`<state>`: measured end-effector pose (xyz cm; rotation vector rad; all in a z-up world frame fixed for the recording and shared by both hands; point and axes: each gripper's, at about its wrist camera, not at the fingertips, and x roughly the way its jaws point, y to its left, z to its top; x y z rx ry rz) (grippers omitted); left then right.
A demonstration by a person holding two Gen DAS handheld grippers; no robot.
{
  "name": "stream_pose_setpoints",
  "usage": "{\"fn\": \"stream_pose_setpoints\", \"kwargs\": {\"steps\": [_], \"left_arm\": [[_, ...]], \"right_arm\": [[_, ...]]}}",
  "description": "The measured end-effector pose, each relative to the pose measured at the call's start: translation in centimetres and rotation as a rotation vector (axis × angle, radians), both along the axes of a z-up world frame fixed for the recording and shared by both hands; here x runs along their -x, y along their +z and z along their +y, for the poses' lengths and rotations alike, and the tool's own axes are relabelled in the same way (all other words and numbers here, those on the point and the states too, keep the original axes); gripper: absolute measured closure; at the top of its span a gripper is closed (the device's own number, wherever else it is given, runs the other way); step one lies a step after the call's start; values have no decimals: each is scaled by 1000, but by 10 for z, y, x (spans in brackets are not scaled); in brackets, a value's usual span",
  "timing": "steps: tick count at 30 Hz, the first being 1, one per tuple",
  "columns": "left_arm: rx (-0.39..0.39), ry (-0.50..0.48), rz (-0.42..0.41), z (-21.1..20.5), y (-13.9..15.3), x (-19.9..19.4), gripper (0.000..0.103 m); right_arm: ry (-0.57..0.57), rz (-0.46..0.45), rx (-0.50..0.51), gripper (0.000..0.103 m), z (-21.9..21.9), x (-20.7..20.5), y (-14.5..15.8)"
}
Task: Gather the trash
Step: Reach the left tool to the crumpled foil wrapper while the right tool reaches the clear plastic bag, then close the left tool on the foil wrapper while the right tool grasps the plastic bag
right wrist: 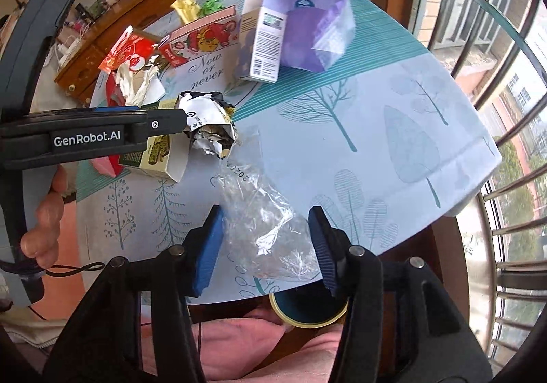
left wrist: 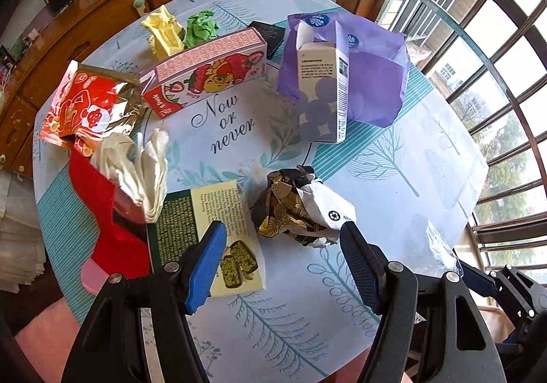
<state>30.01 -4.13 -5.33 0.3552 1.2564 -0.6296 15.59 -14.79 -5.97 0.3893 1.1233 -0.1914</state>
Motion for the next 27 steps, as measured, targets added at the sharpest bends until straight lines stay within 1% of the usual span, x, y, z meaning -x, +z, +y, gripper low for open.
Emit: {"fn": "stream_pose_setpoints", "kwargs": {"steps": [5, 8, 12, 14, 17, 21, 27], "left_arm": [[-55, -39, 14, -22, -17, -4, 33], [-71, -47, 14, -31, -24, -6, 33], [-41, -43, 22, -41, -24, -8, 33], [-41, -44, 27, -46, -24, -8, 33], [-53, -47, 22, -51, -27, -9, 33], [-89, -33, 50, -53, -35, -10, 33], [-86, -19, 63, -46, -34, -2, 37]], "right_arm": [[-85, -6, -11, 56, -9, 17, 1], [-121, -9, -12, 56, -14, 27, 2], [-161, -11, -18, 56, -22, 36, 3], [-177, -8, -25, 56, -25, 39, 3], [-190, -7, -34, 56, -28, 43, 1], [-194, -5, -38, 56, -30, 43, 0], [-175, -5, -51, 56, -29, 38, -1]]}}
